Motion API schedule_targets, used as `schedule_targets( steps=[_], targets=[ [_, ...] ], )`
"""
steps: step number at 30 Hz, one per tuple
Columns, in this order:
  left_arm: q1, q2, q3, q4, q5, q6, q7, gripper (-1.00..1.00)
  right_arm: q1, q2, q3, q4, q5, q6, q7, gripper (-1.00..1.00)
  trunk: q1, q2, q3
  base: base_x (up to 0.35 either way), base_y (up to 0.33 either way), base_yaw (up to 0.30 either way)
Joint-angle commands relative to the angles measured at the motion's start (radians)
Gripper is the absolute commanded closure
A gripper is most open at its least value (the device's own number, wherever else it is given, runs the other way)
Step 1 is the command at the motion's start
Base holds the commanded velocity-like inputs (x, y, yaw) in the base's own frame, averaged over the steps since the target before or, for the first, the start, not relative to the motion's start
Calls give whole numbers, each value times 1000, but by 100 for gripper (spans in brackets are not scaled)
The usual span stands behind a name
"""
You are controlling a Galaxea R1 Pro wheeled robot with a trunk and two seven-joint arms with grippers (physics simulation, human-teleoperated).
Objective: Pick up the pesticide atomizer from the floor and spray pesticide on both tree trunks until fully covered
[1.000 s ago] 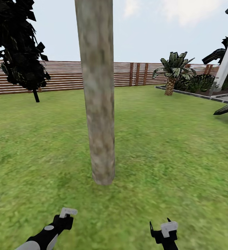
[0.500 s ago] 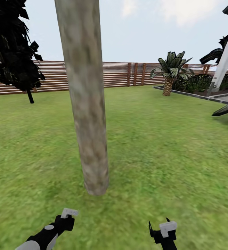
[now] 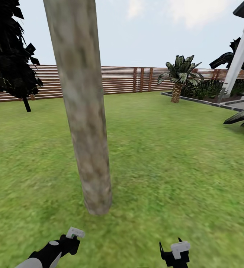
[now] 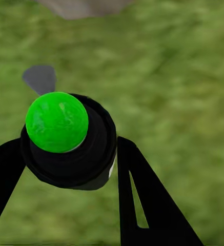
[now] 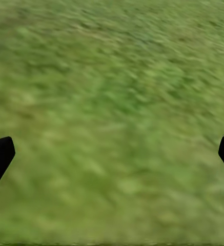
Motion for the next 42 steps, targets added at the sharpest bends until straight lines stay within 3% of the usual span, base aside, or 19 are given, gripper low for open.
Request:
schedule_targets(
  steps=[1, 11, 17, 21, 27, 33, 37, 38, 40, 42],
  targets=[
    [0, -1, 9, 0, -10, -3, -4, 100, -1, 0, -5, 1, 10, -2, -6, -100, 0, 0, -1, -207, 0, 0],
    [-7, -3, 13, -2, -10, -5, -5, 100, -1, 1, -5, 0, 9, -2, -6, -100, 0, 0, -1, -321, 0, -7],
    [-12, 4, 13, -2, -11, -8, -5, 100, -1, 1, -5, 0, 9, -2, -7, -100, 0, 0, -1, -275, 0, -210],
    [-17, -8, -2, -9, -34, -10, -10, 100, -1, 1, -6, 1, 10, -2, -7, -100, 0, 0, -1, -14, 0, -88],
    [-48, -35, -20, -91, -52, -3, -122, 100, -1, 0, -6, 1, 12, -2, -7, -100, 0, 0, -1, -1, 0, -7],
    [-55, -20, -39, -187, -54, 27, -159, 100, -1, -1, -6, 1, 12, -2, -6, -100, 0, 0, -1, 0, 0, 0],
    [-56, -50, -114, -192, -63, 39, -193, 100, -1, 0, -5, 1, 12, -2, -6, -100, 0, 0, -1, 0, 0, 0],
    [-57, -96, -144, -196, -67, 54, -200, 100, -1, 0, -5, 1, 12, -2, -6, -100, 0, 0, -1, 0, 0, 0],
    [-58, -125, -155, -225, -65, 95, -203, 100, -1, 0, -5, 1, 12, -2, -6, -100, 0, 0, -1, 0, 0, 0],
    [-59, -124, -159, -265, -63, 125, -212, 100, -1, 0, -7, 1, 12, -2, -6, -100, 0, 0, -1, 0, 0, 0]
  ],
)
